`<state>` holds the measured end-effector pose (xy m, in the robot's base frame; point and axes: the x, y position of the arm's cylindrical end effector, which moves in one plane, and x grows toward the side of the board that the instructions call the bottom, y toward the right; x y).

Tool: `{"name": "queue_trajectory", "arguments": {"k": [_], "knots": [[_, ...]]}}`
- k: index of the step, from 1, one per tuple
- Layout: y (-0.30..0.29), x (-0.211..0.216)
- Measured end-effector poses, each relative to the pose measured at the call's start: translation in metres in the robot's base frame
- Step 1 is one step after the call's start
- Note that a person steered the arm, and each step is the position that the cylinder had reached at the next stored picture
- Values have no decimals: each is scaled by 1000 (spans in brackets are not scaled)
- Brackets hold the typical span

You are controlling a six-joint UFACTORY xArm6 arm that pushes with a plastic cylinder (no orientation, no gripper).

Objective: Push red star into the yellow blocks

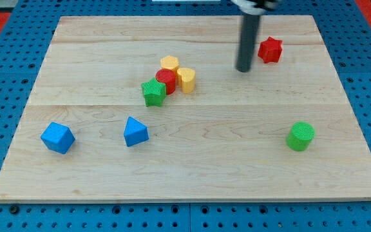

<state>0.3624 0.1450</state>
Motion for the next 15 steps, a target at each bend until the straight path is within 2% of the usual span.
{"name": "queue_trajectory", "arguments": {"k": [1,2,3,4,5,6,8,9,10,11,12,13,14,15], "knots": [[93,-8],[96,-69],[57,-113],[4,-98],[59,-98],[47,-85],[-132,-92],[-70,-103],[17,-109],[48,-62],[-10,-35],[60,-16],[37,18],[-51,-19]]}}
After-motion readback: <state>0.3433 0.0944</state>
